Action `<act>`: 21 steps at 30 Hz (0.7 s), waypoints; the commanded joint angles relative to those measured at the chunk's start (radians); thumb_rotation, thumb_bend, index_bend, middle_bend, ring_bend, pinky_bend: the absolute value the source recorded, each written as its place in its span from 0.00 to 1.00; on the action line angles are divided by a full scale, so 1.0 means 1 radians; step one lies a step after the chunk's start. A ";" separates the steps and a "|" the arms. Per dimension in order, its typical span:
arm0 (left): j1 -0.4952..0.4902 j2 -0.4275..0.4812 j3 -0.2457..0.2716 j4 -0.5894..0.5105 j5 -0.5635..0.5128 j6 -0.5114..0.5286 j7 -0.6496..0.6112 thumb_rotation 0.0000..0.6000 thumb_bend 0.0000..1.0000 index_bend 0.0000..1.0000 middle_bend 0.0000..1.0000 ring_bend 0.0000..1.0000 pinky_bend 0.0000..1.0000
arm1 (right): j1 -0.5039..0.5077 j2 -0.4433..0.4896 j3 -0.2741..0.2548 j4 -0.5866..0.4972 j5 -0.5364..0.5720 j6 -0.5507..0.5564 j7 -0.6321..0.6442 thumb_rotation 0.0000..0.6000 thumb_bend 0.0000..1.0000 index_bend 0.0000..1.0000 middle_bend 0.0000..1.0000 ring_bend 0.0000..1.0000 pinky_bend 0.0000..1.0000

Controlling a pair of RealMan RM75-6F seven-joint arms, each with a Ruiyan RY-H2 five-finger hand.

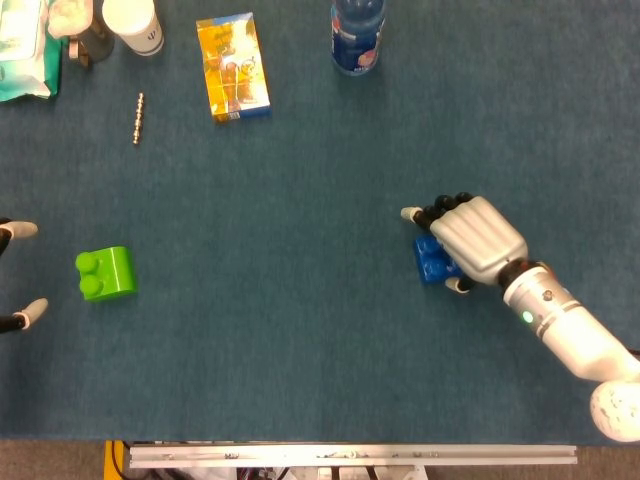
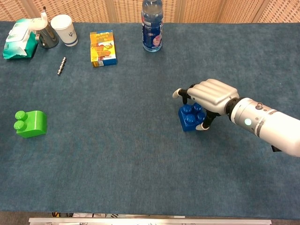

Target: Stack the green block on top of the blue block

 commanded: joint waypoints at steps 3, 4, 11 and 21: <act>0.003 0.002 0.001 0.002 0.000 0.003 -0.006 1.00 0.04 0.29 0.31 0.31 0.17 | 0.010 -0.020 -0.001 0.018 0.004 0.008 -0.005 1.00 0.25 0.24 0.36 0.24 0.32; 0.004 0.002 0.001 0.003 -0.001 0.004 -0.008 1.00 0.04 0.29 0.31 0.31 0.17 | 0.011 -0.022 0.000 0.019 0.003 0.011 -0.005 1.00 0.29 0.25 0.36 0.25 0.33; 0.006 0.004 0.001 0.006 0.001 0.006 -0.013 1.00 0.04 0.29 0.31 0.31 0.17 | 0.036 -0.020 0.030 0.012 0.006 0.017 0.003 1.00 0.36 0.29 0.40 0.28 0.39; 0.004 0.009 -0.001 -0.008 0.006 0.007 -0.002 1.00 0.04 0.29 0.31 0.31 0.17 | 0.151 -0.050 0.123 -0.004 0.083 -0.024 -0.035 1.00 0.36 0.30 0.40 0.28 0.39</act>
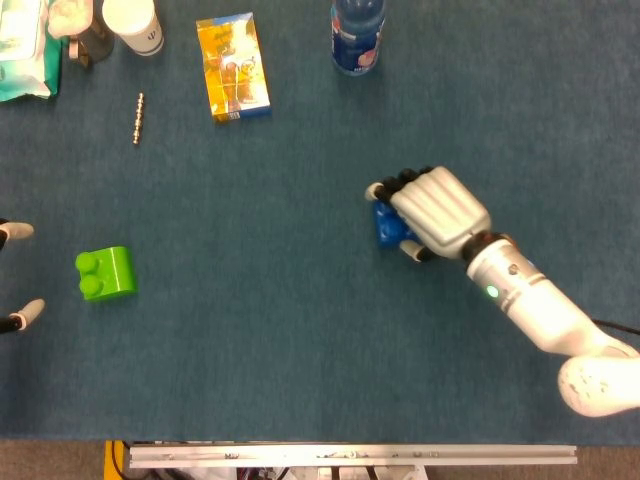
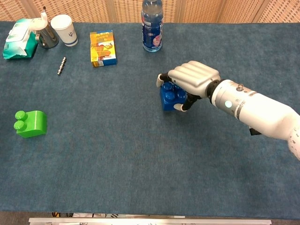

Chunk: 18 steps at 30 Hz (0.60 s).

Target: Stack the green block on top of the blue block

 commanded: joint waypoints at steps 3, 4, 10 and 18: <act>-0.004 0.005 -0.002 -0.011 0.007 0.001 0.009 1.00 0.04 0.29 0.31 0.31 0.17 | 0.073 -0.044 0.040 0.010 0.060 -0.024 -0.042 1.00 0.36 0.30 0.40 0.28 0.39; -0.005 0.005 -0.003 -0.012 0.009 0.001 0.011 1.00 0.04 0.29 0.31 0.31 0.17 | 0.087 -0.052 0.044 0.014 0.071 -0.028 -0.050 1.00 0.36 0.30 0.40 0.28 0.39; -0.010 0.010 -0.003 -0.028 0.015 -0.003 0.027 1.00 0.04 0.29 0.31 0.31 0.17 | 0.178 -0.112 0.067 0.047 0.157 -0.043 -0.104 1.00 0.36 0.30 0.40 0.28 0.39; -0.014 0.013 -0.002 -0.039 0.019 -0.008 0.041 1.00 0.04 0.29 0.31 0.31 0.17 | 0.297 -0.201 0.082 0.107 0.269 -0.041 -0.172 1.00 0.36 0.30 0.40 0.29 0.40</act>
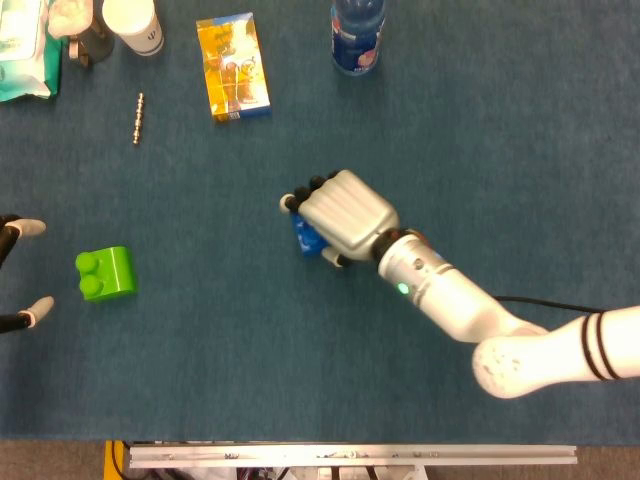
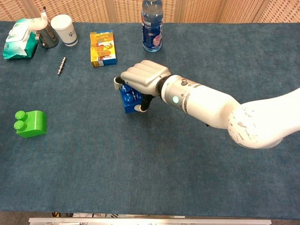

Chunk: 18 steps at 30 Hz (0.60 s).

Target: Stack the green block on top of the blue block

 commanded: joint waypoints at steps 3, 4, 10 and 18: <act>-0.001 0.001 0.000 0.001 -0.001 -0.001 0.000 1.00 0.04 0.29 0.30 0.31 0.17 | 0.070 -0.059 0.005 0.050 0.069 0.007 -0.043 1.00 0.36 0.30 0.40 0.29 0.40; 0.000 0.001 0.000 0.002 -0.001 -0.001 -0.001 1.00 0.04 0.29 0.30 0.31 0.17 | 0.079 -0.067 0.005 0.059 0.078 0.007 -0.046 1.00 0.36 0.30 0.40 0.30 0.40; 0.004 0.003 0.001 0.008 -0.002 0.006 -0.010 1.00 0.04 0.29 0.30 0.31 0.17 | 0.126 -0.112 0.003 0.117 0.125 0.016 -0.058 1.00 0.36 0.30 0.40 0.30 0.40; 0.006 0.003 0.004 0.016 0.000 0.006 -0.016 1.00 0.04 0.29 0.30 0.31 0.17 | 0.155 -0.138 0.001 0.153 0.171 0.036 -0.060 1.00 0.36 0.30 0.39 0.30 0.40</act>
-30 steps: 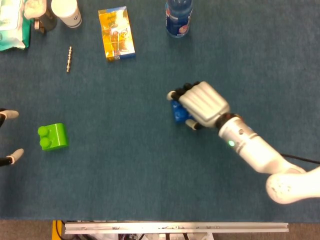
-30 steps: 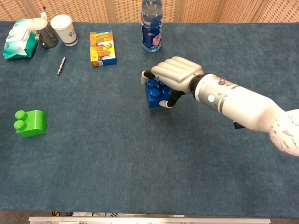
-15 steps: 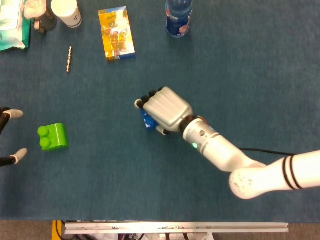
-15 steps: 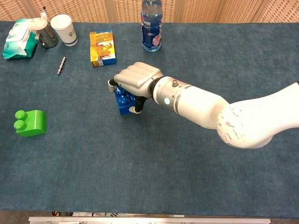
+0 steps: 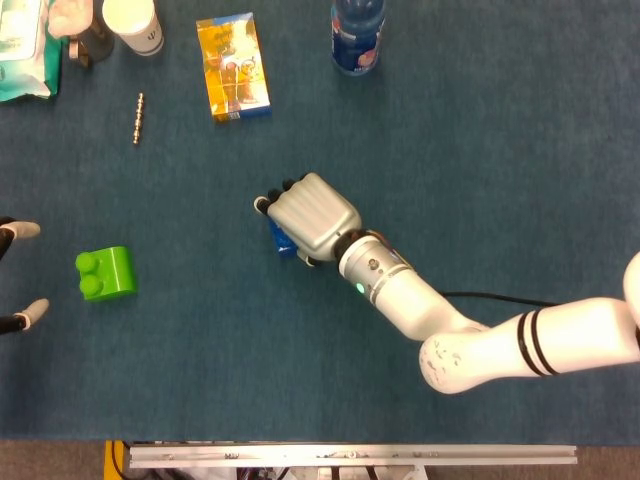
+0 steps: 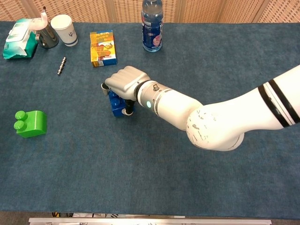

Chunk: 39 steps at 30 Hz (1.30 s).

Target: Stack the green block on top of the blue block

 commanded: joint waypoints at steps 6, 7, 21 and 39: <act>-0.001 -0.002 0.001 0.006 0.000 -0.003 -0.001 1.00 0.04 0.29 0.30 0.31 0.17 | 0.017 -0.017 -0.008 0.025 0.021 0.006 0.006 1.00 0.36 0.30 0.39 0.29 0.40; -0.001 -0.003 0.001 0.006 0.000 -0.003 -0.001 1.00 0.04 0.29 0.30 0.31 0.17 | 0.019 -0.020 -0.008 0.028 0.025 0.004 0.008 1.00 0.35 0.30 0.39 0.29 0.40; -0.004 -0.003 0.000 0.008 0.001 -0.006 -0.001 1.00 0.04 0.29 0.30 0.31 0.17 | 0.044 -0.033 -0.005 0.058 0.070 -0.006 0.017 1.00 0.27 0.21 0.31 0.24 0.39; -0.049 0.014 0.010 -0.014 0.017 -0.080 -0.015 1.00 0.04 0.21 0.28 0.28 0.16 | -0.068 0.247 -0.030 -0.209 -0.096 0.092 0.136 1.00 0.16 0.05 0.18 0.14 0.33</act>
